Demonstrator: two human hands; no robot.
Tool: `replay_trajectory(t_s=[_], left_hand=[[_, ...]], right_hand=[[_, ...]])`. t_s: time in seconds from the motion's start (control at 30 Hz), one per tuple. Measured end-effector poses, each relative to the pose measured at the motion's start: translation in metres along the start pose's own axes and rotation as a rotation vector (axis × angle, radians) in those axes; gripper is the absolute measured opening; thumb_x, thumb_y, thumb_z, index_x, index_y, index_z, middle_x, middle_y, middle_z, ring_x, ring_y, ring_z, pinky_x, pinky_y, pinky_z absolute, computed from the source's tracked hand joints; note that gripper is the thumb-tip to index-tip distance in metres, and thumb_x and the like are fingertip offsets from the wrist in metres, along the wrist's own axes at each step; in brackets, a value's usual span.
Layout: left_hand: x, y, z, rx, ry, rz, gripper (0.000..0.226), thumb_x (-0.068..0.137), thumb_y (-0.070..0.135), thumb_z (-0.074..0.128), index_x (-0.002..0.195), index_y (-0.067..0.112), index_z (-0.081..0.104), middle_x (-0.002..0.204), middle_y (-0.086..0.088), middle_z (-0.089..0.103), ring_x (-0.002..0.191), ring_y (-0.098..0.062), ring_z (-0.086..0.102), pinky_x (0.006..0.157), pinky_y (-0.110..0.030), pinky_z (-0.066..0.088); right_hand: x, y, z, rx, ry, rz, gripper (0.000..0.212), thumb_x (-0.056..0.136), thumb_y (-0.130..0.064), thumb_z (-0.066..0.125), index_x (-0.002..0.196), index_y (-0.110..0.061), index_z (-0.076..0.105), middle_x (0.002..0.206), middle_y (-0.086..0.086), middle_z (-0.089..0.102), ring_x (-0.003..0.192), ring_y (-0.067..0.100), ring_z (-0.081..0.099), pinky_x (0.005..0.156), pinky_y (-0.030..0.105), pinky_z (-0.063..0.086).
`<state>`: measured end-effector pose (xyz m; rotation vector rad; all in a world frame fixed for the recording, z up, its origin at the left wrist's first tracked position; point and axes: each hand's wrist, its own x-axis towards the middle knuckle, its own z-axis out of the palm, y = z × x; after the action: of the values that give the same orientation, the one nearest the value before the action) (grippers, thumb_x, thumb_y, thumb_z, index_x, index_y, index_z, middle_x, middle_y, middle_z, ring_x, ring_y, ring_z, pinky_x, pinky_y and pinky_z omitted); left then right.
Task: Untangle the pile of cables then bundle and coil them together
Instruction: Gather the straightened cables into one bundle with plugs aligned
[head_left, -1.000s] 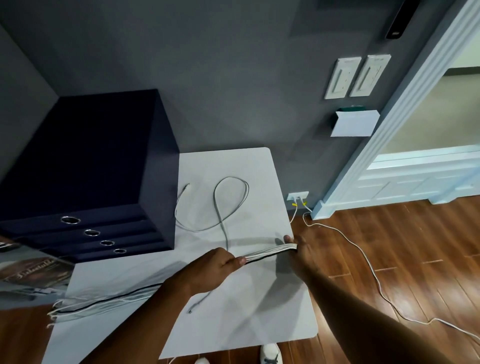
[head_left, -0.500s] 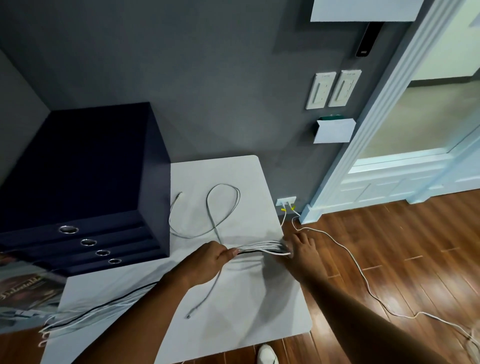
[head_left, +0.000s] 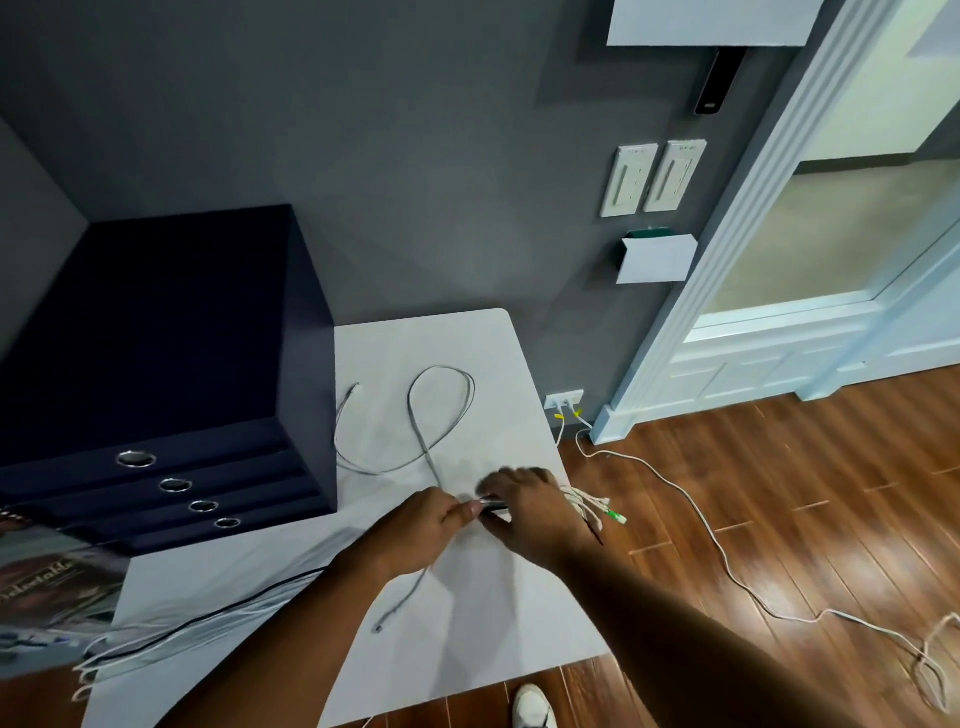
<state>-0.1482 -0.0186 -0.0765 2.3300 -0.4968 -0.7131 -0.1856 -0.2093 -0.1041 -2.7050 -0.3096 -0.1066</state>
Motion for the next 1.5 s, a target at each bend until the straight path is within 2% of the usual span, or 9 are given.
replay_trajectory(t_s=[0.17, 0.33, 0.63, 0.83, 1.0, 1.17, 1.3, 1.4, 1.5], left_hand=[[-0.014, 0.007, -0.003, -0.06, -0.112, -0.004, 0.054, 0.101, 0.054, 0.043, 0.052, 0.032, 0.044, 0.052, 0.008, 0.031, 0.048, -0.008, 0.028, 0.057, -0.032, 0.026], [-0.022, 0.008, 0.002, -0.004, -0.14, 0.006, 0.04, 0.103, 0.051, 0.043, 0.073, 0.029, 0.058, 0.062, 0.009, 0.051, 0.056, -0.005, 0.047, 0.06, -0.027, 0.037], [-0.05, -0.047, -0.023, 0.133, -0.064, -0.017, 0.042, 0.101, 0.057, 0.04, 0.074, 0.026, 0.049, 0.065, 0.013, 0.053, 0.062, -0.002, 0.05, 0.058, -0.019, 0.036], [-0.052, -0.05, -0.009, 0.136, 0.055, 0.024, 0.051, 0.101, 0.058, 0.034, 0.075, 0.016, 0.046, 0.068, 0.004, 0.052, 0.071, -0.023, 0.056, 0.066, -0.038, 0.044], [-0.047, -0.048, -0.01, 0.153, 0.075, 0.0, 0.052, 0.102, 0.057, 0.034, 0.076, 0.014, 0.046, 0.072, 0.0, 0.055, 0.071, -0.026, 0.053, 0.065, -0.039, 0.043], [-0.041, -0.039, -0.012, 0.166, 0.082, 0.0, 0.038, 0.105, 0.05, 0.035, 0.082, 0.023, 0.05, 0.081, 0.004, 0.058, 0.073, -0.018, 0.055, 0.062, -0.032, 0.038], [-0.045, -0.043, -0.014, 0.179, 0.093, -0.029, 0.045, 0.104, 0.052, 0.036, 0.078, 0.018, 0.049, 0.079, 0.0, 0.06, 0.073, -0.02, 0.057, 0.063, -0.036, 0.042], [-0.05, -0.044, -0.005, 0.26, 0.207, -0.037, 0.04, 0.102, 0.053, 0.042, 0.085, 0.017, 0.053, 0.085, -0.002, 0.065, 0.077, -0.022, 0.06, 0.069, -0.037, 0.048], [-0.057, -0.054, 0.007, 0.237, 0.534, 0.126, 0.027, 0.101, 0.046, 0.048, 0.097, 0.021, 0.058, 0.093, 0.004, 0.062, 0.086, -0.015, 0.057, 0.077, -0.028, 0.047]], right_hand=[[-0.005, 0.012, 0.009, -0.106, -0.143, 0.085, 0.028, 0.089, -0.044, 0.051, 0.081, -0.018, 0.058, 0.086, 0.006, 0.069, 0.085, 0.033, 0.064, 0.064, 0.032, 0.035], [-0.011, 0.022, 0.015, -0.1, -0.144, 0.066, 0.058, 0.083, -0.064, 0.024, 0.082, -0.018, 0.059, 0.081, 0.005, 0.069, 0.083, 0.033, 0.064, 0.065, 0.036, 0.045], [-0.027, 0.062, -0.003, -0.107, -0.2, 0.175, 0.023, 0.085, -0.039, 0.054, 0.079, -0.018, 0.061, 0.079, 0.004, 0.068, 0.081, 0.031, 0.064, 0.061, 0.033, 0.038], [-0.016, 0.062, -0.002, -0.24, -0.302, 0.209, 0.03, 0.09, -0.048, 0.051, 0.1, -0.024, 0.066, 0.102, -0.001, 0.067, 0.103, 0.025, 0.061, 0.081, 0.034, 0.041], [-0.003, 0.033, 0.003, -0.098, -0.075, 0.115, 0.047, 0.067, -0.064, 0.068, 0.1, -0.031, 0.062, 0.1, -0.01, 0.06, 0.097, 0.02, 0.057, 0.078, 0.036, 0.046], [0.017, -0.045, 0.017, -0.025, -0.113, -0.199, 0.031, 0.086, -0.051, 0.059, 0.103, -0.025, 0.058, 0.099, -0.005, 0.063, 0.093, 0.023, 0.06, 0.072, 0.034, 0.045], [0.016, -0.058, 0.029, -0.145, -0.273, -0.036, 0.039, 0.097, -0.052, 0.04, 0.094, -0.017, 0.057, 0.092, 0.01, 0.069, 0.087, 0.036, 0.064, 0.064, 0.034, 0.04], [0.014, -0.057, 0.031, -0.144, -0.32, -0.007, 0.041, 0.097, -0.051, 0.039, 0.094, -0.017, 0.061, 0.093, 0.011, 0.07, 0.088, 0.035, 0.064, 0.067, 0.035, 0.042], [0.017, -0.055, 0.031, -0.149, -0.324, 0.015, 0.038, 0.096, -0.049, 0.042, 0.098, -0.018, 0.064, 0.096, 0.011, 0.07, 0.092, 0.035, 0.064, 0.071, 0.035, 0.045]])
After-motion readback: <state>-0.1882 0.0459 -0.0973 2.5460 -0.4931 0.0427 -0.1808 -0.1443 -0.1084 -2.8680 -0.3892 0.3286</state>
